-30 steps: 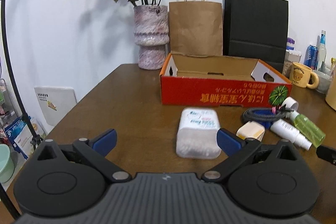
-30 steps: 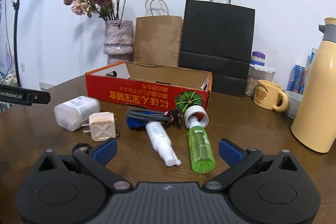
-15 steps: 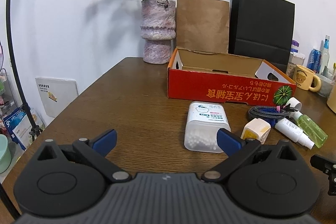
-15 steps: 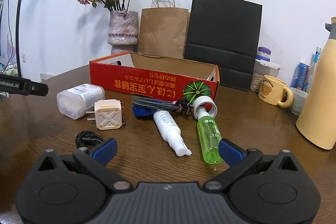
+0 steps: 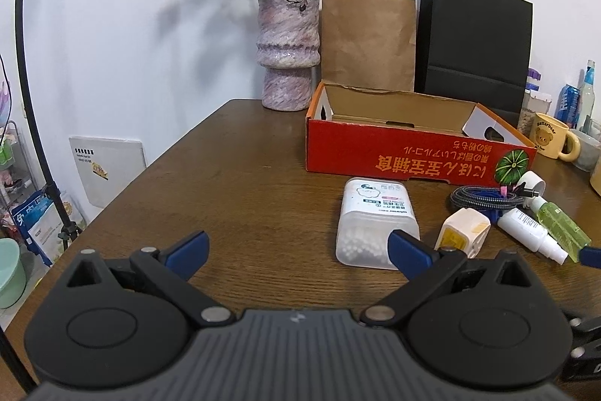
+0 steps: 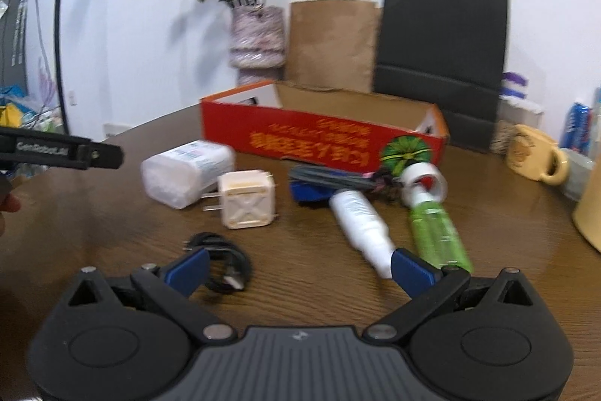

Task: Organize rigid objects
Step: 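Move the right gripper to the black cable and close on it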

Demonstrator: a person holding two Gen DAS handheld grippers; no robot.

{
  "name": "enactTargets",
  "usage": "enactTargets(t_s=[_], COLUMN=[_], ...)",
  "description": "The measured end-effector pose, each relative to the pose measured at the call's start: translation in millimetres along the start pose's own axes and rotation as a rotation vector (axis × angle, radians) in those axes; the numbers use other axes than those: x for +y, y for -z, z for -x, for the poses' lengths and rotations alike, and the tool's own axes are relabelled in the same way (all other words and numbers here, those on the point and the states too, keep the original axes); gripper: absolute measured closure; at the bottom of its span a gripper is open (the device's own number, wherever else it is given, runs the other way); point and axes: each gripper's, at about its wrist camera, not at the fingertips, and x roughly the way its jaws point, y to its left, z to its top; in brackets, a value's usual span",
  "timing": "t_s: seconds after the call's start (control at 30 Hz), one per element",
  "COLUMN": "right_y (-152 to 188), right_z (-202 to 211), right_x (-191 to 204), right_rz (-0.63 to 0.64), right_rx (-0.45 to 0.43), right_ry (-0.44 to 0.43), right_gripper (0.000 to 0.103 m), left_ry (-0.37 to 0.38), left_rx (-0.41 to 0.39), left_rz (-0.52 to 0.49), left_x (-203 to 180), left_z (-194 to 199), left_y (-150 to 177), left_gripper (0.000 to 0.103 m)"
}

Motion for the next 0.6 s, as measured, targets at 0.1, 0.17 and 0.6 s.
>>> enactTargets(t_s=[0.1, 0.17, 0.6], right_y=[-2.7, -4.4, -7.6], right_z=[-10.5, -17.1, -26.5], right_x=[8.6, 12.3, 18.1], right_rz=[-0.001, -0.006, -0.008], right_rx=[0.043, 0.070, 0.091], right_ry=[-0.031, -0.041, -0.101], right_gripper=[0.000, 0.002, 0.064], left_ry=[0.003, 0.003, 0.009], left_rx=[-0.001, 0.000, 0.004], left_rz=[-0.005, -0.010, -0.016], left_x=[-0.3, -1.0, -2.7], left_z=[1.4, 2.2, 3.4], left_y=[0.6, 1.1, 1.7], left_gripper=[0.000, 0.000, 0.000])
